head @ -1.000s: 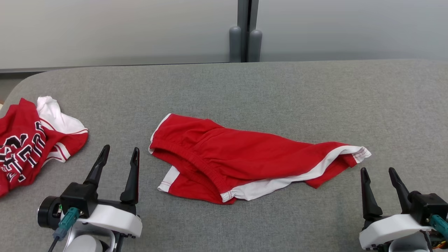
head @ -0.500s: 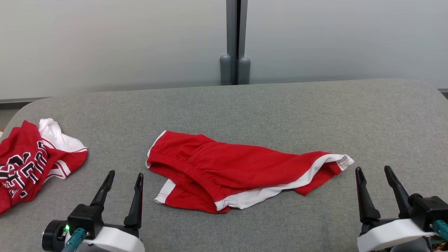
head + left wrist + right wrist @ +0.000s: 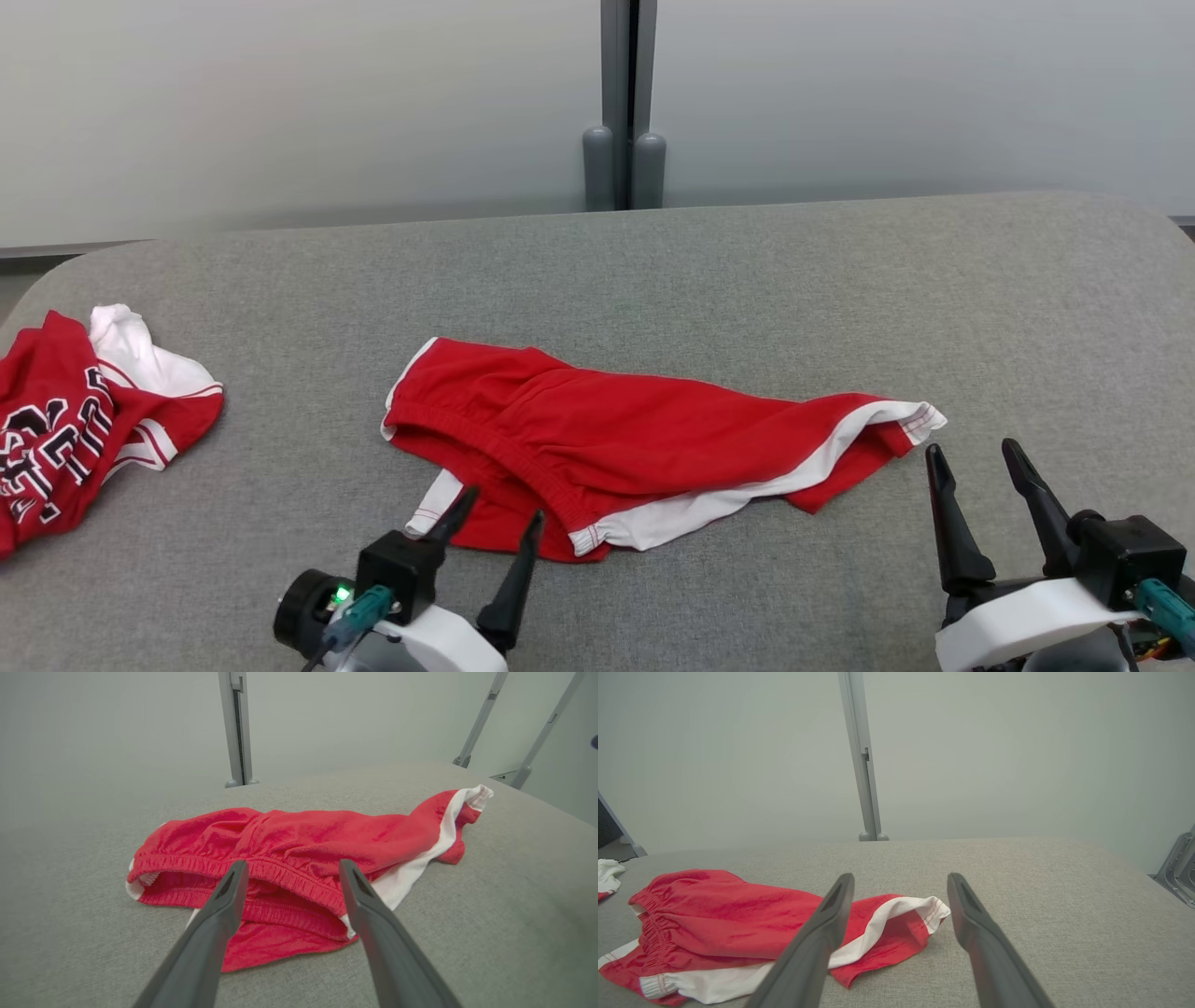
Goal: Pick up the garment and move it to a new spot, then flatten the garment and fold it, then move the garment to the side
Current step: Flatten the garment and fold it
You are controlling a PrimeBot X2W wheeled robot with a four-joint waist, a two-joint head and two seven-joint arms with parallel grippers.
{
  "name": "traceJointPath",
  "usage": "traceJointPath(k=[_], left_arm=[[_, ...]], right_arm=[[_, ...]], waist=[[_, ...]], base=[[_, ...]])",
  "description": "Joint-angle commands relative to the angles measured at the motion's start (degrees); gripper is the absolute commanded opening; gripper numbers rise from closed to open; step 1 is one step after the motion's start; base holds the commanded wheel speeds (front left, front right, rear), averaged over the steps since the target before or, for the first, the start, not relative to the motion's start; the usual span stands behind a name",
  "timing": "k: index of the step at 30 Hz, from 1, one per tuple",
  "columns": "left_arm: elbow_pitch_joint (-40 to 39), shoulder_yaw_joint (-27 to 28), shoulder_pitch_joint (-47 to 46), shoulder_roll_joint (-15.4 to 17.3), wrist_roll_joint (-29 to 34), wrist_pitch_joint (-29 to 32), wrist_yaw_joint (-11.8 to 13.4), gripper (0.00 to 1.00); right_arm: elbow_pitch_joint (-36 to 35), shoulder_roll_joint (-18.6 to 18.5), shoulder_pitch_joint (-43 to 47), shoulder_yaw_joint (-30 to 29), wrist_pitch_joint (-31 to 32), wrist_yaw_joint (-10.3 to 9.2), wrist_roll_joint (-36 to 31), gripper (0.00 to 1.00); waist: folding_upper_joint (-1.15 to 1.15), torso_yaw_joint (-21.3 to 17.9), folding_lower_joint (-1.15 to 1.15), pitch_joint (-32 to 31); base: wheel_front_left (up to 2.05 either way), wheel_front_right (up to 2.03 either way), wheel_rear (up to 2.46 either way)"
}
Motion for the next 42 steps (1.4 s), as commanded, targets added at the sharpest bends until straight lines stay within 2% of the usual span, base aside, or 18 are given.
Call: traceJointPath(k=[1,7,16,17,19,20,27,33,42], left_arm=[[1.83,-1.58,-1.35,-0.78,-0.55,1.96,-1.26,1.00],[8.80,-4.69,-3.63,-3.53,-2.63,6.73,-4.31,1.00],[15.51,-5.40,-6.15,-5.11,-4.21,5.37,-5.81,1.00],[16.02,-5.37,-6.65,-5.24,-4.24,4.90,-5.84,0.80],[17.00,-5.40,-7.34,-5.51,-4.29,4.06,-6.00,0.22],[17.55,-5.48,-7.48,-5.58,-4.34,3.62,-6.10,0.00],[20.12,-5.56,-9.93,-5.69,-4.36,0.64,-6.52,0.00],[20.03,-5.63,-11.81,-5.25,-4.01,-0.39,-6.61,0.00],[19.31,-5.84,-14.03,-4.81,-3.75,-1.60,-6.41,0.00]], right_arm=[[0.13,-0.15,-0.74,0.54,0.00,-0.02,0.47,1.00],[0.61,-0.14,-1.35,1.54,-0.06,-0.02,0.64,1.00],[1.32,-0.15,-1.86,2.06,-0.41,-0.02,0.94,1.00],[1.34,-0.14,-2.03,2.18,-0.49,-0.02,0.93,1.00],[1.46,-0.15,-2.53,2.23,-0.64,-0.02,0.95,1.00],[1.55,-0.15,-2.67,2.24,-0.73,-0.02,0.95,1.00],[3.31,-0.16,-3.86,-0.30,-0.66,-0.02,0.09,1.00],[8.00,-0.66,-7.06,-3.12,-0.87,-0.02,-1.88,1.00],[17.03,-2.98,-14.80,-0.40,-0.53,-0.02,-1.79,1.00]], waist=[[0.00,-0.65,0.00,0.73],[0.00,-2.16,0.00,1.93],[0.00,-4.07,0.00,3.02],[0.00,-4.25,0.00,3.26],[0.00,-4.56,0.00,3.78],[0.00,-4.66,0.00,3.96],[0.00,-4.32,0.00,5.73],[0.00,-2.60,0.00,8.06],[0.00,-0.72,0.00,11.63]], base=[[0.00,0.00,0.00],[0.00,0.00,0.00],[0.00,0.00,0.00],[0.00,0.00,0.00],[0.00,0.00,0.00],[0.00,0.00,0.00],[0.00,0.00,0.00],[0.00,0.00,0.00],[0.00,0.00,0.00]])
